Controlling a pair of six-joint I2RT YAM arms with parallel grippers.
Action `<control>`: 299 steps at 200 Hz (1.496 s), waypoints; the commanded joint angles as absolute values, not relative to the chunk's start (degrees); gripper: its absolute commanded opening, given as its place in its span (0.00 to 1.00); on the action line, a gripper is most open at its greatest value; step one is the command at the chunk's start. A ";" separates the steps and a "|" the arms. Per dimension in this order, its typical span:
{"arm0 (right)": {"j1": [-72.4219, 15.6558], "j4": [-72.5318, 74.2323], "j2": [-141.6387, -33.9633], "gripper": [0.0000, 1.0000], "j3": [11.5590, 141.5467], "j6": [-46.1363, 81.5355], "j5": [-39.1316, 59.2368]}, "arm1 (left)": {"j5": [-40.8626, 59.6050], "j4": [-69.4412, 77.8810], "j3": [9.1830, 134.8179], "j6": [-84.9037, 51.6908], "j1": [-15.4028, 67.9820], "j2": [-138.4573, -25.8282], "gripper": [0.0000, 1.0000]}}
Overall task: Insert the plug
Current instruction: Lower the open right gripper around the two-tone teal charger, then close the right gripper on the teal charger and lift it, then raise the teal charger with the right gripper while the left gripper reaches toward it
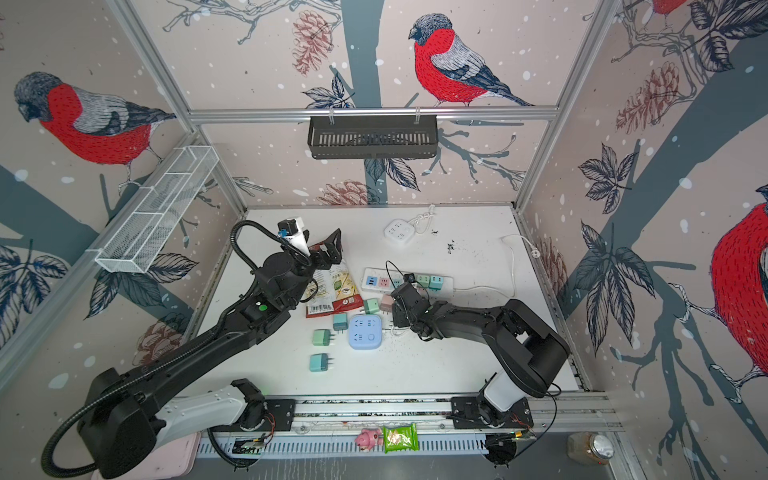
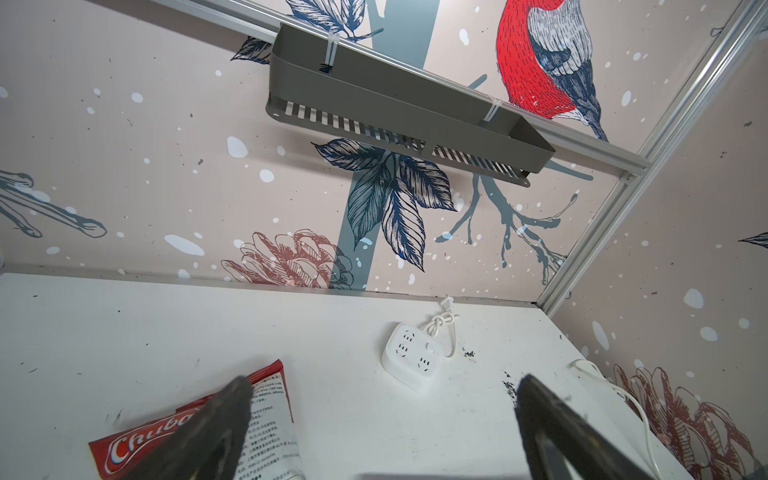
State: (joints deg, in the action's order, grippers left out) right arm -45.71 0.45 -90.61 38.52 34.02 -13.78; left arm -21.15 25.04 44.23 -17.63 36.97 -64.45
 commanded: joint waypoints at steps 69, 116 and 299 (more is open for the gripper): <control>-46.29 -0.52 -93.16 0.48 39.37 34.83 -13.35 | -20.54 25.42 45.24 -17.58 36.90 -65.03 0.98; -46.84 -2.03 -92.50 0.34 41.04 34.67 -13.65 | -20.54 25.04 45.51 -17.75 36.91 -64.00 0.98; -46.92 41.07 -61.74 0.04 25.72 8.26 -29.97 | 8.56 21.17 50.84 -9.26 36.91 -69.62 0.98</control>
